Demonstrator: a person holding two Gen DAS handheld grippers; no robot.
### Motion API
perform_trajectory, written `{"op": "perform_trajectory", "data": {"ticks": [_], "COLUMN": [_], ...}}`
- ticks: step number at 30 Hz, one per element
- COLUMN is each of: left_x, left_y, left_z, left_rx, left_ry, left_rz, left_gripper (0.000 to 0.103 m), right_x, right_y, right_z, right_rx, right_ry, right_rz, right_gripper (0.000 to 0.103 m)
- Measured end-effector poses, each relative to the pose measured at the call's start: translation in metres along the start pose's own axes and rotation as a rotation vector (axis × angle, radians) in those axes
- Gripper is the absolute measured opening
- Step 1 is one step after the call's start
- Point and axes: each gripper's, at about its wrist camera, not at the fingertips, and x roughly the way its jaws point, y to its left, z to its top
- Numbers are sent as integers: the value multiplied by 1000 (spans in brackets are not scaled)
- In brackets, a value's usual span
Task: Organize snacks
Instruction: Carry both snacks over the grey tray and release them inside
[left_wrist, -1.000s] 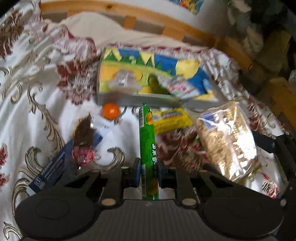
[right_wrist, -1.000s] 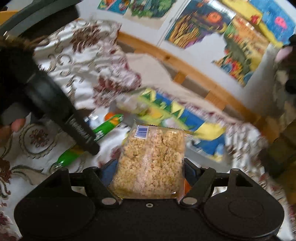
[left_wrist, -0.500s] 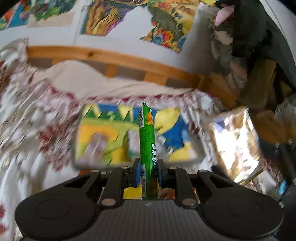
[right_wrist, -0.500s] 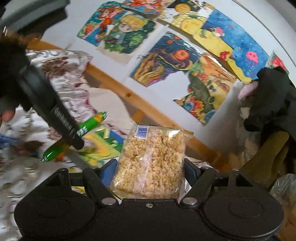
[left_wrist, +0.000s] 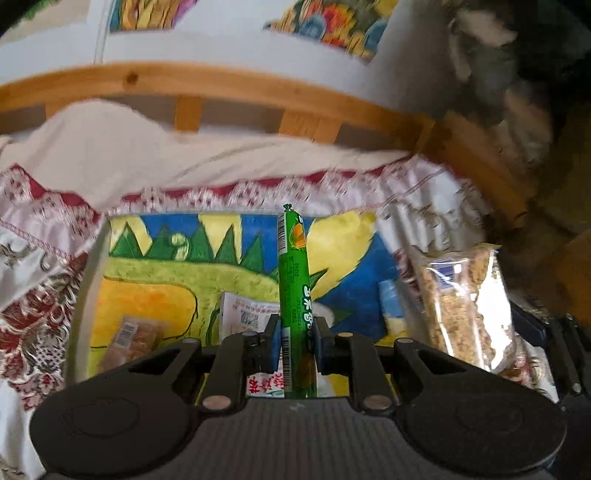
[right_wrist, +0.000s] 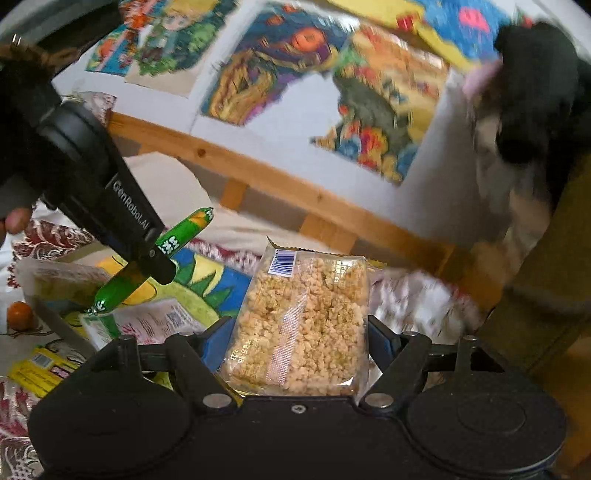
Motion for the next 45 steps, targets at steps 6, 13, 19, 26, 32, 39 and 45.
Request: {"op": "perform_trajectory", "data": {"ticks": [6,13,19,26,32,39,45], "left_x": [45,62,59,47,19,-42,-99], "left_y": [-7,-12,-14,-7,-6,-15,-20], "left_z": [-7,-14,-14,-18,-23,-29,-47], "left_rx": [48,69,57,-2,-26,-9,36], "left_ry": [128,140,120,115,60,-105,-256], "left_rz": [59,90,106,125,118,117,160], "left_gripper": [19,19,19,22,41,74,99], "right_x": [24,41,51,44,18,-19,-63], "right_y": [-2,-3,4,9,1,-14,-16], "right_z": [-18,-24,-25,-23,-26,-18,3], "right_rx": [22,42,35,39,55,120,207], "right_ry": [57,95,125,117,73,3,-72], "right_rz": [50,96,127,146,109,56,44], "right_gripper": [76,76,77,82,91,100,102]}}
